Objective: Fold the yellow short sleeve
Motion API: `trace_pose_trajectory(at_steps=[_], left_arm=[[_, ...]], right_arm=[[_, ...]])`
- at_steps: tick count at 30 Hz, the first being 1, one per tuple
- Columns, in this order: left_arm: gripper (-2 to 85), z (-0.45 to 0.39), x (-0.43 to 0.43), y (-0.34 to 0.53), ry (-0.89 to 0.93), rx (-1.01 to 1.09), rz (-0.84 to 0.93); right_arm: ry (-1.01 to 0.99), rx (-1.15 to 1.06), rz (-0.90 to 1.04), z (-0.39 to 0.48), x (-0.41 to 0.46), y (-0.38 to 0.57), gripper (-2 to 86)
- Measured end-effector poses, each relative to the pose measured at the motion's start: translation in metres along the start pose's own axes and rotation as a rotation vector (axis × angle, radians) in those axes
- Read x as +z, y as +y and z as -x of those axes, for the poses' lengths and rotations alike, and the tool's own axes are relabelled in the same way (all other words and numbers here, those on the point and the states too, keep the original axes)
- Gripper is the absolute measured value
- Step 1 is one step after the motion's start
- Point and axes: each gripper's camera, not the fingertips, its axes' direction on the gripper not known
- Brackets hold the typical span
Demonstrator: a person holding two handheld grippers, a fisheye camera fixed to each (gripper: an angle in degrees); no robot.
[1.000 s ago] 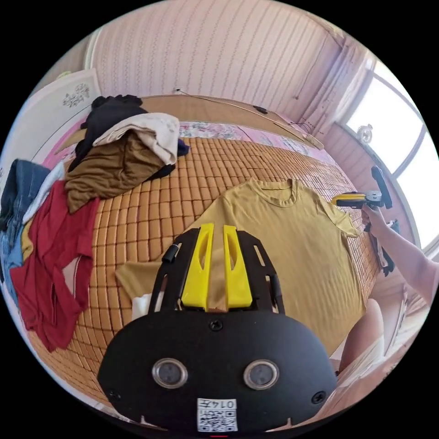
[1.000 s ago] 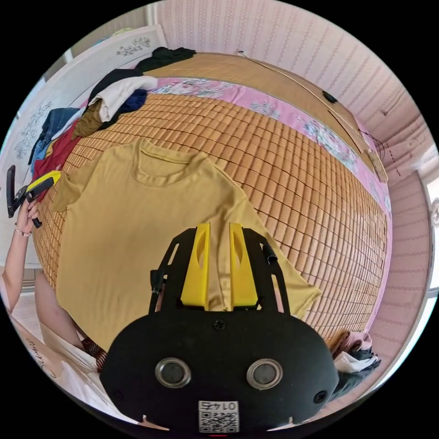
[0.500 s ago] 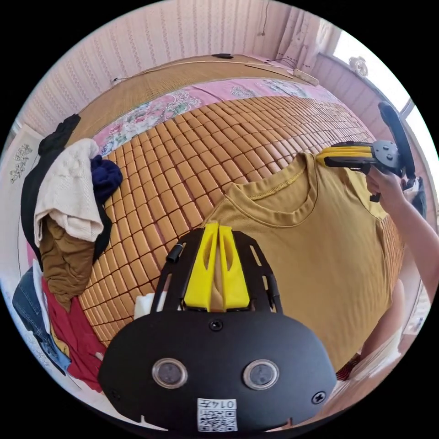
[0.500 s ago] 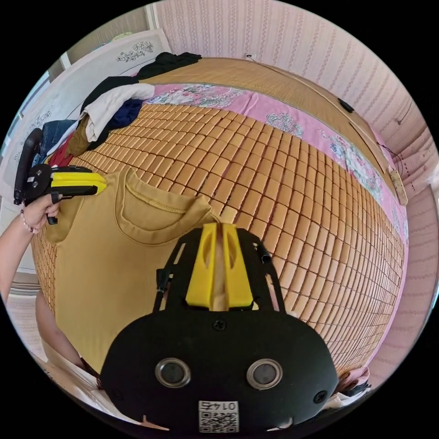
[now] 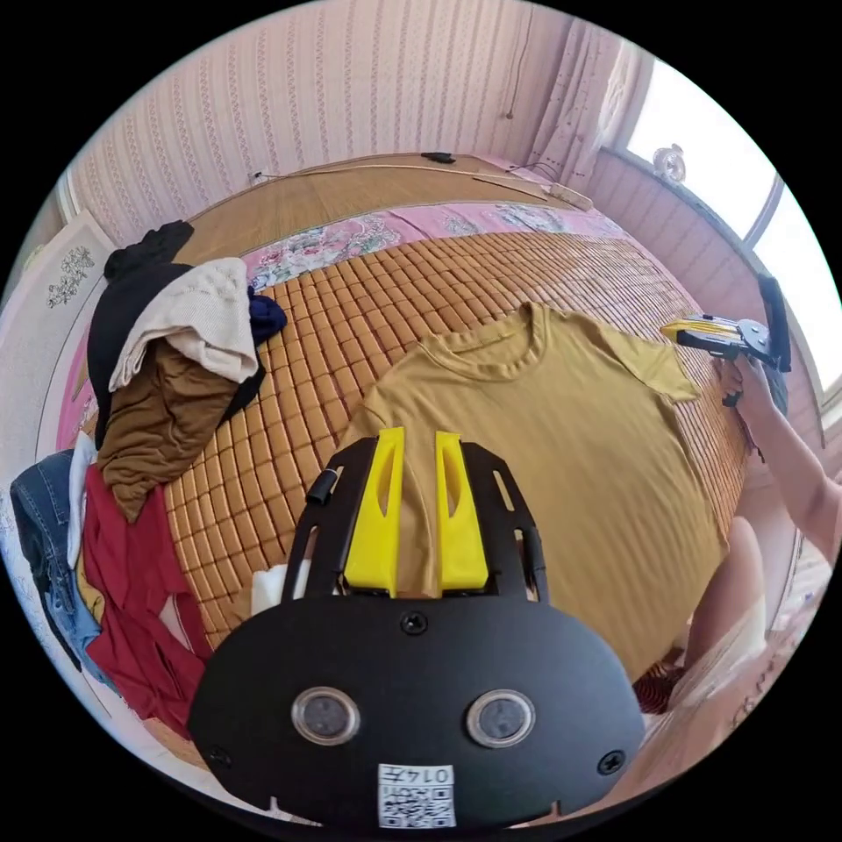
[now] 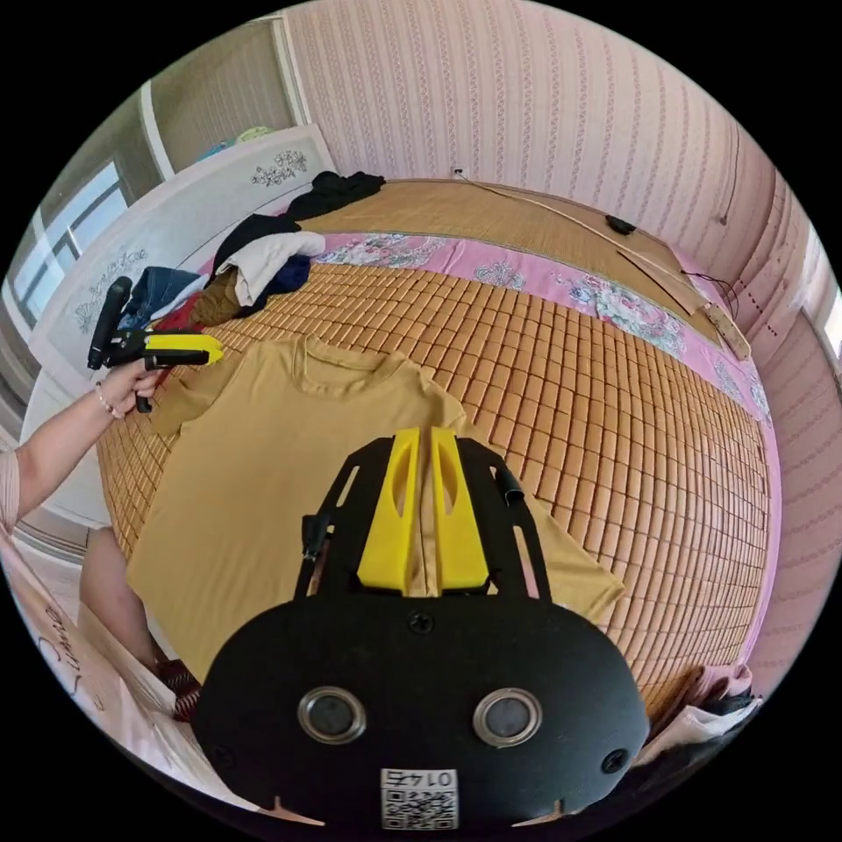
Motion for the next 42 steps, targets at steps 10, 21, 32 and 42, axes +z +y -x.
trace_pose_trajectory(at_steps=[10, 21, 32, 42], left_arm=[[7.1, -0.105, -0.046, 0.223, 0.071, -0.161, 0.302], [6.9, -0.13, -0.027, 0.263, -0.063, -0.129, 0.443], [6.4, -0.056, -0.078, 0.305, 0.009, -0.446, 0.107], [7.3, 0.032, -0.053, 0.296, -0.072, -0.7, -0.159]], right_arm=[[0.058, 0.072, 0.501, 0.113, -0.026, 0.214, -0.4], [0.054, 0.171, 0.515, 0.129, 0.002, 0.245, 1.0], [0.006, 0.005, 0.381, 0.164, -0.014, 0.179, 0.8], [-0.267, -0.432, 0.17, 0.342, 0.067, -0.035, 2.1]])
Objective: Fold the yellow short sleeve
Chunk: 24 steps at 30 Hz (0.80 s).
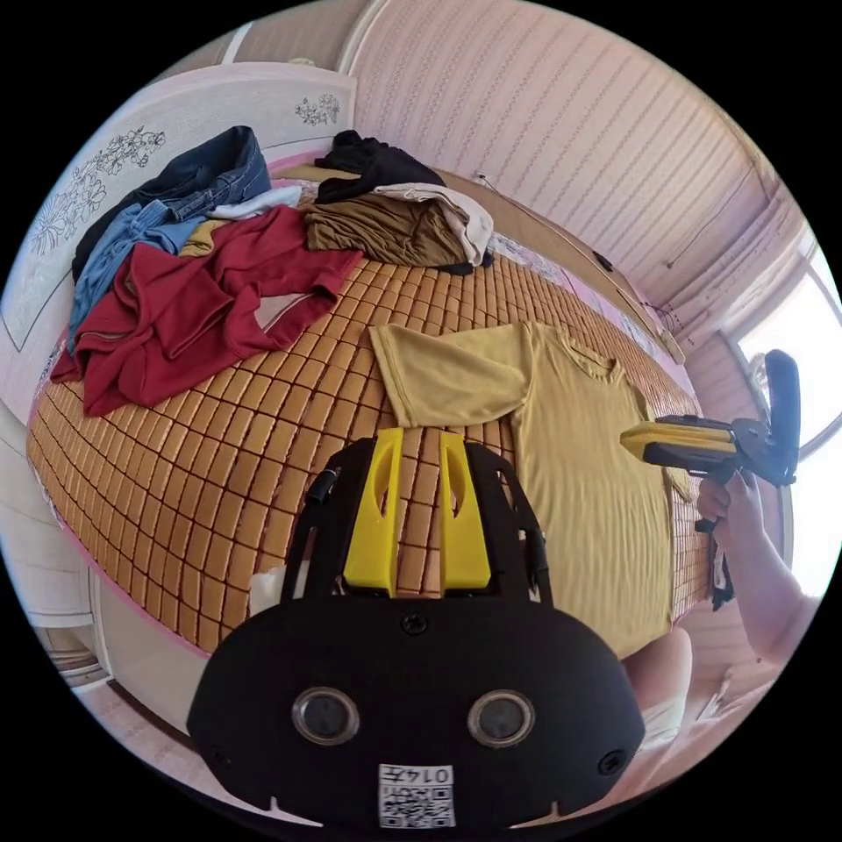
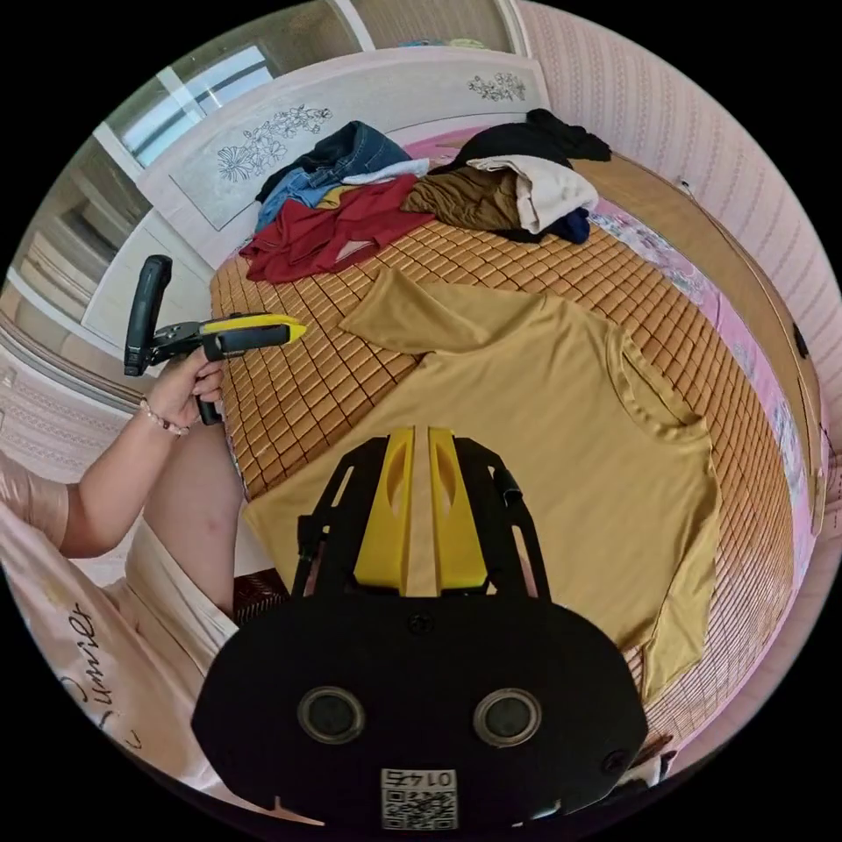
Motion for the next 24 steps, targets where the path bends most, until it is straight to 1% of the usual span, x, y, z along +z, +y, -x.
trace_pose_trajectory(at_steps=[2, 5, 9, 11, 17, 19, 21, 24], left_arm=[[7.8, 0.01, 0.017, -0.002, 0.001, -0.036, 0.009], [7.9, 0.018, 0.033, 0.001, -0.009, -0.058, 0.028], [7.3, 0.023, 0.047, 0.007, -0.03, -0.057, 0.055], [6.5, 0.028, 0.046, 0.013, -0.029, -0.067, 0.038], [5.3, 0.034, 0.046, 0.027, -0.028, -0.044, 0.019], [4.8, 0.034, 0.046, 0.03, -0.029, -0.038, 0.02], [3.5, 0.035, 0.046, 0.032, -0.007, -0.043, 0.03], [0.9, 0.03, 0.045, 0.034, -0.034, -0.031, 0.024]], right_arm=[[0.031, -0.069, 0.013, 0.019, 0.023, -0.054, 3.0], [0.022, -0.104, 0.043, 0.036, 0.05, -0.107, 4.5], [0.05, -0.153, 0.133, 0.059, 0.093, -0.151, 5.5], [0.074, -0.183, 0.188, 0.073, 0.121, -0.171, 6.8], [0.167, -0.158, 0.205, 0.094, 0.167, -0.195, 6.4], [0.179, -0.137, 0.176, 0.095, 0.168, -0.195, 6.2], [0.196, -0.173, 0.171, 0.097, 0.168, -0.192, 5.6], [0.22, -0.222, 0.165, 0.098, 0.166, -0.187, 1.3]])
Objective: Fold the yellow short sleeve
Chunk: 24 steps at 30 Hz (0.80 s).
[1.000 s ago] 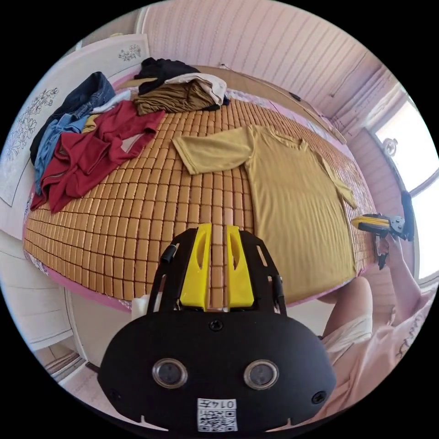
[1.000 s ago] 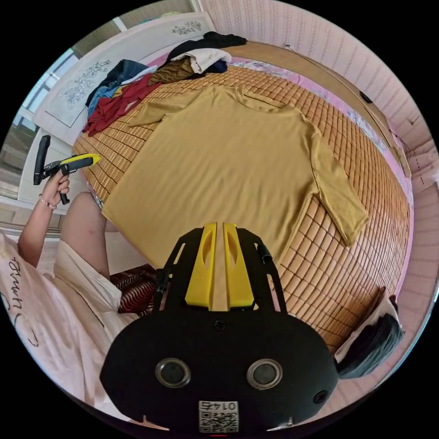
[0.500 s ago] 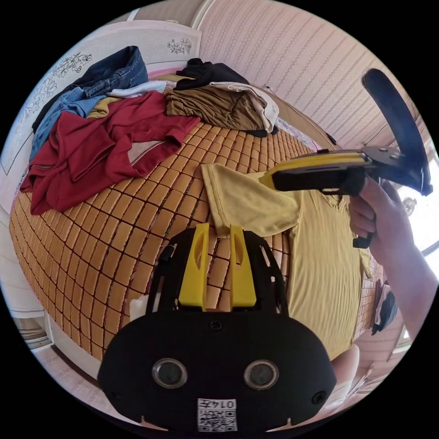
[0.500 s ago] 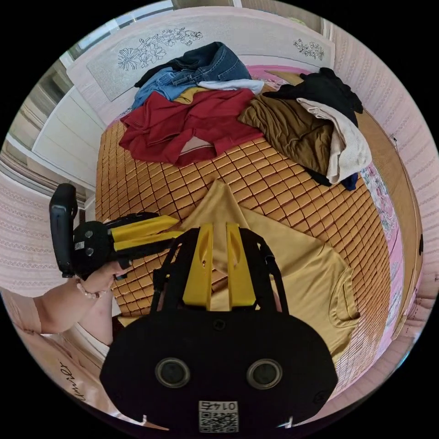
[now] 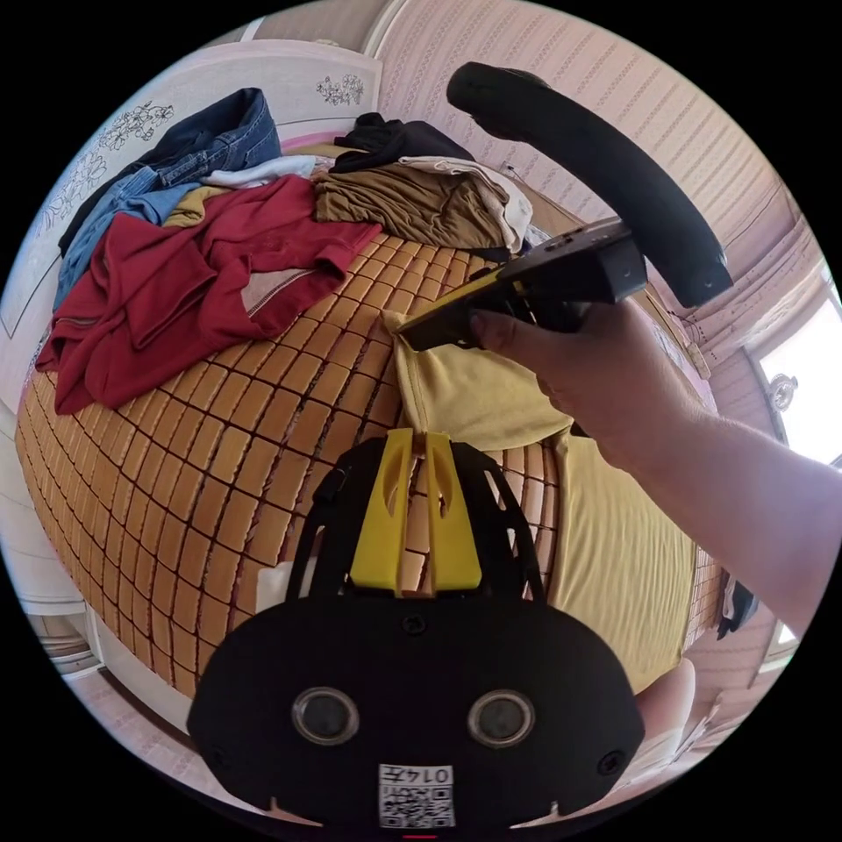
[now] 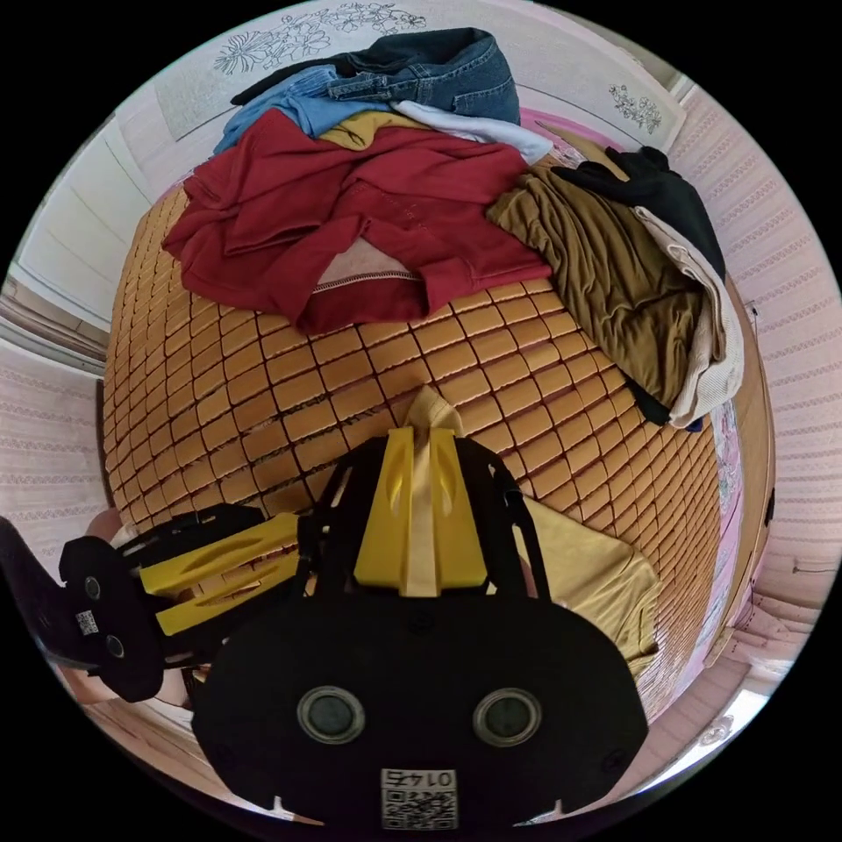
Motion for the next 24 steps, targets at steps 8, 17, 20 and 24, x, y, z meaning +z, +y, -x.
trace_pose_trajectory(at_steps=[8, 17, 20, 24], left_arm=[[-0.8, -0.05, -0.05, 0.017, 0.05, 0.262, -0.294], [4.2, -0.142, -0.06, 0.045, 0.361, 0.67, -0.261], [4.8, -0.145, -0.035, 0.041, 0.29, 0.686, -0.138], [4.9, -0.151, -0.014, 0.028, 0.157, 0.715, -0.065]], right_arm=[[-0.235, 0.314, -0.41, -0.087, -0.094, 0.107, 0.1], [-0.142, 0.58, -0.465, -0.151, -0.148, 0.365, 3.0], [-0.129, 0.592, -0.232, -0.162, -0.119, 0.377, 5.3], [-0.149, 0.498, -0.227, -0.174, -0.111, 0.343, 6.9]])
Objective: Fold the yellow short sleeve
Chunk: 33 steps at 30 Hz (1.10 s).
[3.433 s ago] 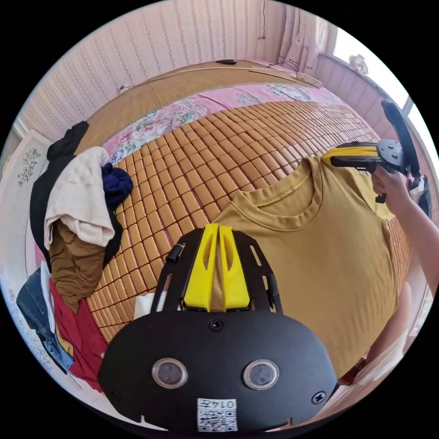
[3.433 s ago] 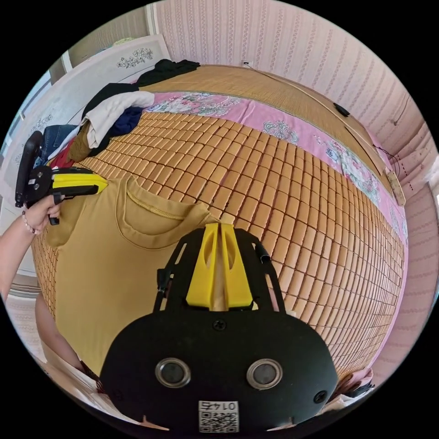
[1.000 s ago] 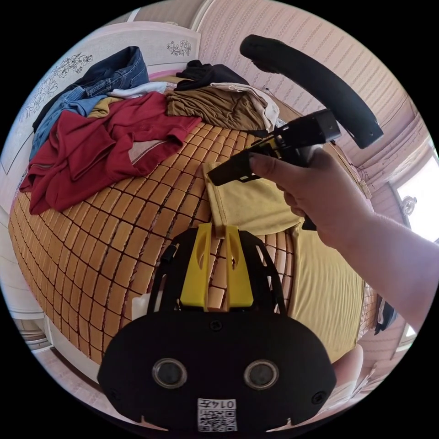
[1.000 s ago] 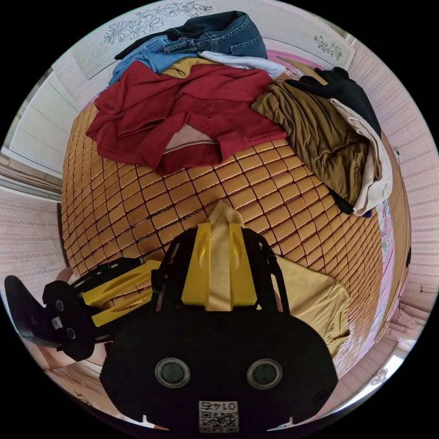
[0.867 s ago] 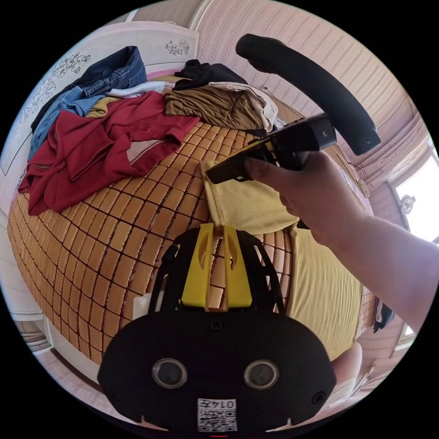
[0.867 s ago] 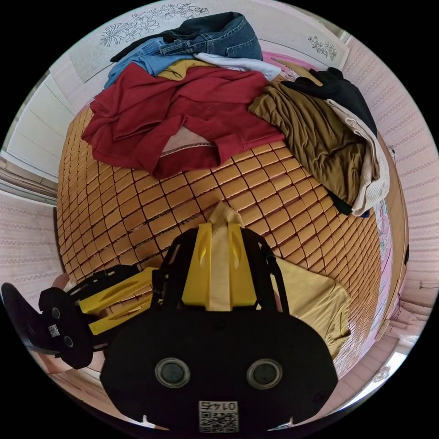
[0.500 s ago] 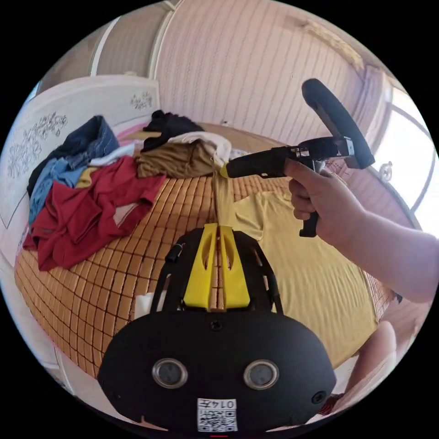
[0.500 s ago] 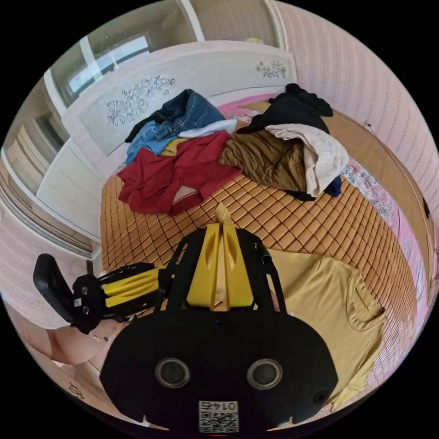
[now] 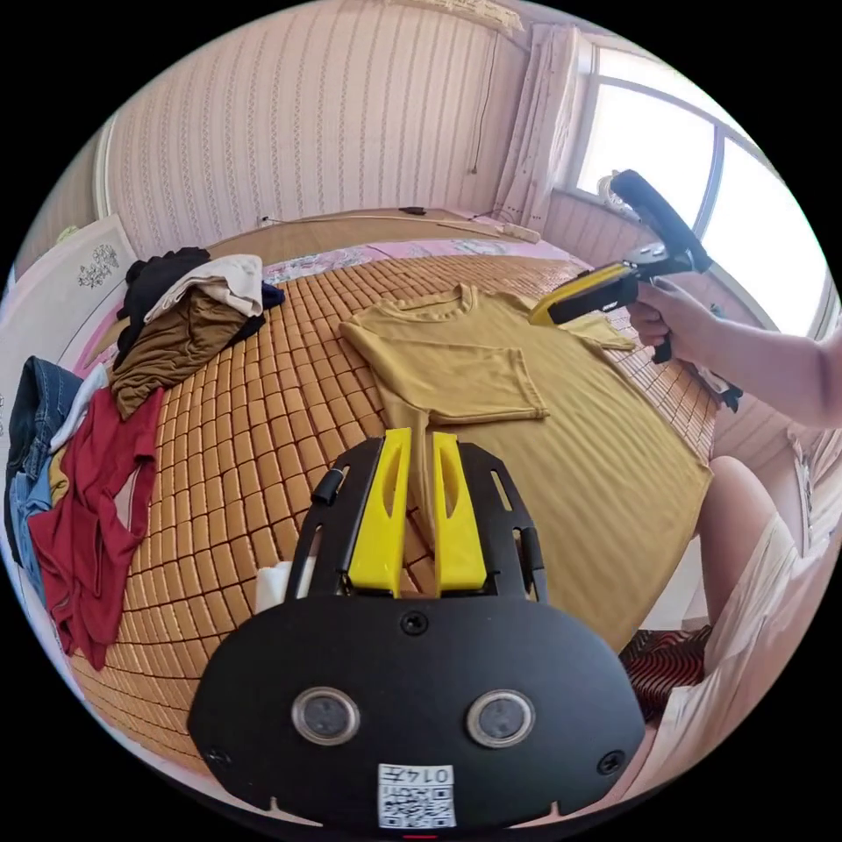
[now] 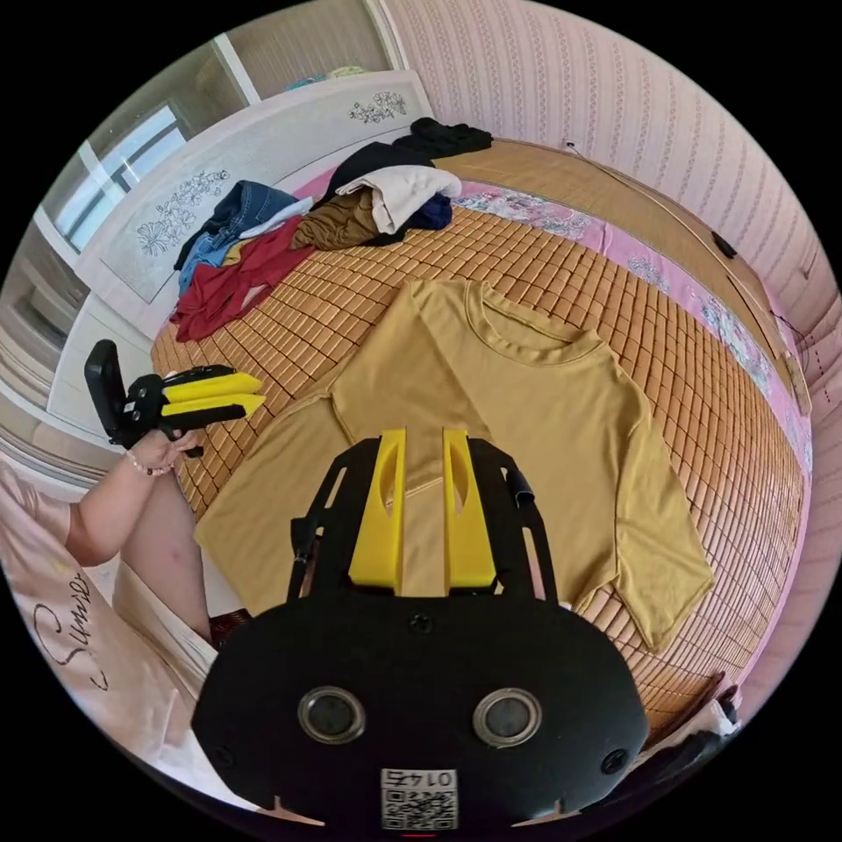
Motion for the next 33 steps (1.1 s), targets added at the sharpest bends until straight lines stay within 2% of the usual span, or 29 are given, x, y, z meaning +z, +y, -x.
trace_pose_trajectory(at_steps=[5, 10, 12, 14, 18, 22, 27, 33], left_arm=[[5.4, -0.002, 0.028, -0.037, -0.011, 0.064, 0.068], [5.8, -0.011, 0.054, -0.07, -0.023, 0.126, 0.115], [5.4, -0.011, 0.062, -0.08, -0.017, 0.123, 0.138], [1.9, -0.008, 0.075, -0.089, -0.011, 0.104, 0.2], [-0.6, -0.002, 0.075, -0.098, -0.033, 0.08, 0.181], [-0.5, 0.014, 0.075, -0.107, 0.027, -0.012, 0.17], [3.7, 0.024, 0.067, -0.12, 0.064, -0.079, 0.159], [5.2, -0.005, 0.042, -0.141, 0.077, 0.014, 0.105]], right_arm=[[0.006, -0.136, 0.006, 0.016, 0.04, -0.102, 7.8], [0.028, -0.106, 0.108, 0.008, 0.093, -0.176, 9.1], [0.037, -0.085, 0.163, 0.002, 0.108, -0.191, 8.3], [0.046, -0.065, 0.207, -0.005, 0.114, -0.201, 1.9], [0.03, -0.067, 0.164, -0.016, 0.093, -0.21, 1.2], [0.014, -0.071, 0.216, -0.029, 0.084, -0.22, 2.2], [0.009, -0.052, 0.116, -0.053, 0.032, -0.208, 5.7], [0.042, 0.006, -0.036, -0.097, -0.066, -0.099, 5.4]])
